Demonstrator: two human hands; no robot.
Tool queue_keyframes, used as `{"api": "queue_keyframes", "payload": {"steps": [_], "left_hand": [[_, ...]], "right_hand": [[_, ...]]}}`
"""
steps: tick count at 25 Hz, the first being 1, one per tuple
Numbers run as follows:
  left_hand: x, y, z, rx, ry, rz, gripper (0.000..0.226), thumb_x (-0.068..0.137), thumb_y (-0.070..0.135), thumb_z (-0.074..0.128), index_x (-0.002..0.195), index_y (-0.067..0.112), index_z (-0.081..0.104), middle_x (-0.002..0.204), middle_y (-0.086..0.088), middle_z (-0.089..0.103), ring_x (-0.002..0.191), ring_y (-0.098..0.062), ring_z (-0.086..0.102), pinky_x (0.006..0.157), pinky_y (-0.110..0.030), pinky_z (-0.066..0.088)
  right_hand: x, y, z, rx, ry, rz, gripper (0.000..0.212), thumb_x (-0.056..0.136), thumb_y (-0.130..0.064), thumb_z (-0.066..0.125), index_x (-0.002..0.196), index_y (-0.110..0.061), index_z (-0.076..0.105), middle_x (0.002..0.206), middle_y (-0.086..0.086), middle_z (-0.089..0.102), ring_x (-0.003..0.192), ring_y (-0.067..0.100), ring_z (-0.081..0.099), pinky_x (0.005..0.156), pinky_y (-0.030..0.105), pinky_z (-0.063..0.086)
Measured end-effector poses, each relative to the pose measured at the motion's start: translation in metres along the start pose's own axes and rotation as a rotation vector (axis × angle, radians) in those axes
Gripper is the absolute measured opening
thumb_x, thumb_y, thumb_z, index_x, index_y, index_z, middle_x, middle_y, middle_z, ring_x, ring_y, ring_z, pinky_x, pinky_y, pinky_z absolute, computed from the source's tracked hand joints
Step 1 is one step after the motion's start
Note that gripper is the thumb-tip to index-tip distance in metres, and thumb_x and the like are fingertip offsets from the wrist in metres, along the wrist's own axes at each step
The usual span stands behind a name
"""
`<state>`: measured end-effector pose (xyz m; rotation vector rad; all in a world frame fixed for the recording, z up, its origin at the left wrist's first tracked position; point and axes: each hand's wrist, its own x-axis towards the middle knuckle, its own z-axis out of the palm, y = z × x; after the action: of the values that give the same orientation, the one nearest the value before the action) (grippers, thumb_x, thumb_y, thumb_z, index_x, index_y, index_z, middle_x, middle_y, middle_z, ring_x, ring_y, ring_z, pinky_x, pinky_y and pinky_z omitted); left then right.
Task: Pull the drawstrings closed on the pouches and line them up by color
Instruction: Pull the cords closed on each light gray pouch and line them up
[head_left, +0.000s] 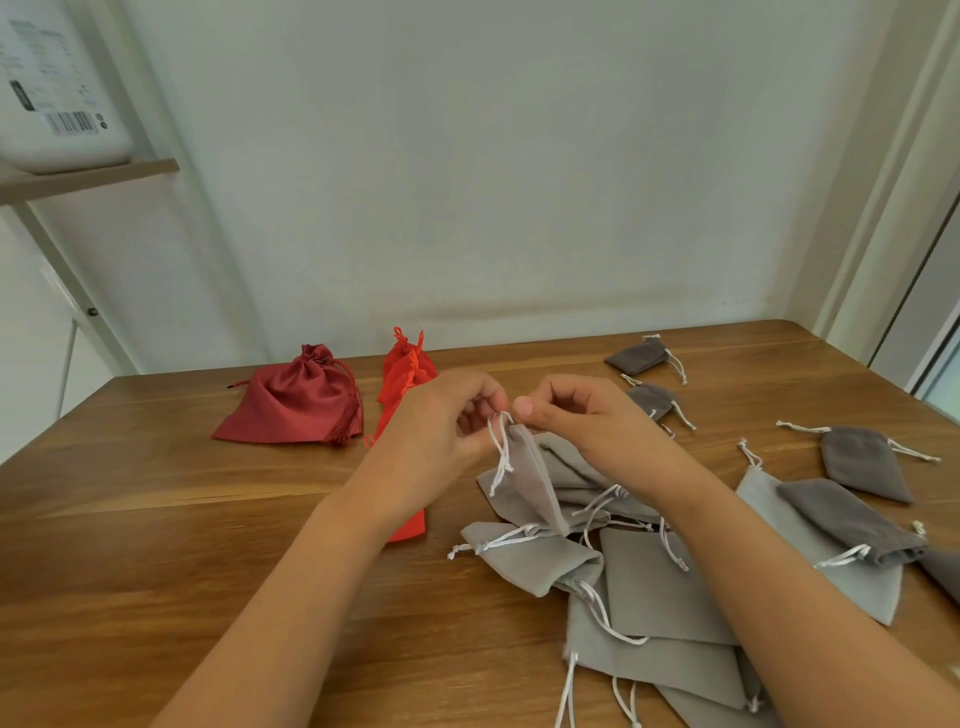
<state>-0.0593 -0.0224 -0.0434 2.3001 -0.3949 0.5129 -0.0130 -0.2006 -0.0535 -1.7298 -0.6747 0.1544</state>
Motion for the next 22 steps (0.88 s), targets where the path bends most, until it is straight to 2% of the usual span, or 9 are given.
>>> {"api": "queue_keyframes", "payload": {"steps": [3, 8, 10, 13, 17, 20, 22], "left_hand": [[0.0, 0.0, 0.004, 0.014, 0.061, 0.085, 0.012, 0.084, 0.008, 0.069, 0.086, 0.019, 0.064, 0.083, 0.002, 0.061, 0.079, -0.006, 0.053, 0.069, -0.011, 0.042], [-0.001, 0.0, 0.008, 0.058, 0.112, 0.204, 0.006, 0.087, 0.013, 0.067, 0.091, 0.016, 0.065, 0.087, 0.006, 0.059, 0.082, -0.001, 0.053, 0.073, -0.008, 0.04], [0.0, 0.001, 0.009, 0.096, 0.125, 0.244, 0.005, 0.091, 0.02, 0.061, 0.092, 0.018, 0.065, 0.09, 0.008, 0.058, 0.085, -0.001, 0.055, 0.073, -0.01, 0.041], [0.0, 0.0, 0.01, 0.111, 0.102, 0.249, 0.018, 0.092, 0.033, 0.052, 0.092, 0.02, 0.065, 0.091, 0.011, 0.058, 0.085, -0.003, 0.056, 0.073, -0.015, 0.044], [-0.001, -0.002, 0.009, 0.062, 0.099, 0.242, 0.018, 0.085, 0.035, 0.056, 0.091, 0.022, 0.067, 0.088, 0.011, 0.062, 0.083, -0.003, 0.057, 0.071, -0.014, 0.044], [-0.001, -0.002, 0.008, 0.052, 0.123, 0.254, 0.025, 0.081, 0.037, 0.055, 0.088, 0.018, 0.07, 0.085, 0.004, 0.065, 0.079, -0.007, 0.059, 0.067, -0.025, 0.046], [0.0, 0.0, 0.008, 0.065, 0.143, 0.268, 0.029, 0.081, 0.039, 0.055, 0.088, 0.016, 0.071, 0.084, 0.002, 0.065, 0.079, -0.008, 0.059, 0.067, -0.027, 0.046]], "right_hand": [[0.0, 0.0, 0.0, 0.189, -0.012, -0.016, 0.006, 0.087, -0.006, 0.063, 0.091, -0.003, 0.059, 0.084, 0.009, 0.069, 0.08, 0.015, 0.065, 0.076, 0.024, 0.052], [0.001, -0.005, -0.007, 0.425, -0.028, 0.044, 0.013, 0.08, -0.001, 0.065, 0.085, -0.008, 0.055, 0.076, 0.014, 0.07, 0.068, 0.016, 0.067, 0.066, 0.023, 0.053], [0.0, -0.005, -0.009, 0.514, -0.034, 0.075, 0.019, 0.075, 0.0, 0.066, 0.082, -0.009, 0.051, 0.076, 0.013, 0.072, 0.071, 0.018, 0.069, 0.066, 0.025, 0.055], [0.0, -0.004, -0.012, 0.474, -0.028, 0.067, 0.025, 0.071, 0.003, 0.068, 0.079, -0.01, 0.047, 0.078, 0.013, 0.073, 0.076, 0.02, 0.071, 0.071, 0.029, 0.057], [-0.001, -0.005, -0.014, 0.363, -0.012, 0.019, 0.03, 0.074, 0.009, 0.068, 0.077, -0.01, 0.046, 0.081, 0.015, 0.073, 0.079, 0.021, 0.071, 0.076, 0.03, 0.056], [-0.001, -0.005, -0.013, 0.323, 0.002, -0.028, 0.031, 0.074, 0.01, 0.068, 0.076, -0.01, 0.045, 0.08, 0.013, 0.073, 0.077, 0.02, 0.07, 0.075, 0.029, 0.055], [-0.001, -0.005, -0.013, 0.306, 0.013, -0.051, 0.032, 0.076, 0.012, 0.067, 0.075, -0.011, 0.045, 0.078, 0.012, 0.072, 0.074, 0.019, 0.068, 0.073, 0.026, 0.054]]}}
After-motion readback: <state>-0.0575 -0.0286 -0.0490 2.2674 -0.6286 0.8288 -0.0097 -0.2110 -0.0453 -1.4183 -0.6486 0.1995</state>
